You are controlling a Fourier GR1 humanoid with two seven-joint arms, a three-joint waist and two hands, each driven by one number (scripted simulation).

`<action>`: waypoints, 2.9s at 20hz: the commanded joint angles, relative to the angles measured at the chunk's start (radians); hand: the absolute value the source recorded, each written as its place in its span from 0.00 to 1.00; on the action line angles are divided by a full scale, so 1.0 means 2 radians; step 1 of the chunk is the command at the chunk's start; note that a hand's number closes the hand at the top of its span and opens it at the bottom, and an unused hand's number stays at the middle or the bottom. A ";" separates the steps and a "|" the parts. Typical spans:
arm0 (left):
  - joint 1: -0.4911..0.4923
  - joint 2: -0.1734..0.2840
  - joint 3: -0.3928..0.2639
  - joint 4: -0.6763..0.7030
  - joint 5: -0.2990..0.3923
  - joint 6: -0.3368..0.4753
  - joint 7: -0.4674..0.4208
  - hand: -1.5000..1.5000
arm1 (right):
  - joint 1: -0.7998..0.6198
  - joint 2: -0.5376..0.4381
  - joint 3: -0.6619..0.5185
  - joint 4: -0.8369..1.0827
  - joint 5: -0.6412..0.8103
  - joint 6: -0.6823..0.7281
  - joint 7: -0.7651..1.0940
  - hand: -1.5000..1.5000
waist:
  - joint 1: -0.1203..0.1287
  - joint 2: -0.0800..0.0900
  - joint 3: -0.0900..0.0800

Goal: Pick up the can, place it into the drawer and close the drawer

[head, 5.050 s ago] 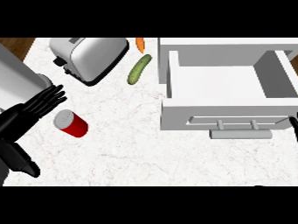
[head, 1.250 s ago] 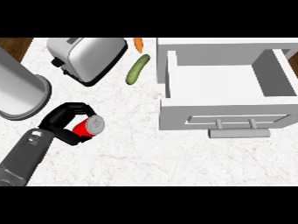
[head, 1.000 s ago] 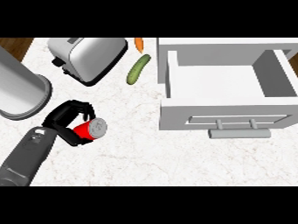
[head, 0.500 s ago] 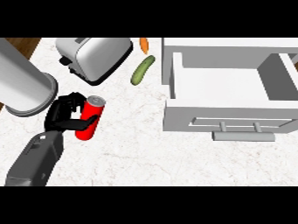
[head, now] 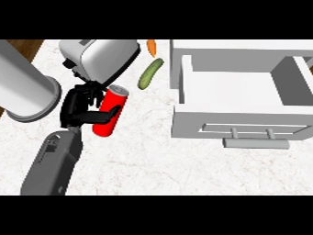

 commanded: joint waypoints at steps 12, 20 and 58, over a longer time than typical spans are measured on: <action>-0.068 -0.040 -0.149 -0.243 -0.031 0.142 0.266 1.00 | -0.033 -0.007 -0.009 -0.013 -0.013 -0.005 0.035 0.00 | -0.012 0.005 -0.001; -0.220 -0.040 -0.165 -0.158 -0.036 0.194 0.304 1.00 | -0.029 -0.002 -0.007 0.014 0.016 0.006 0.004 0.00 | -0.018 0.007 -0.001; -0.513 -0.040 -0.295 0.242 0.171 0.303 0.209 1.00 | -0.084 -0.008 0.004 0.022 0.018 -0.007 0.034 0.00 | -0.055 0.016 0.000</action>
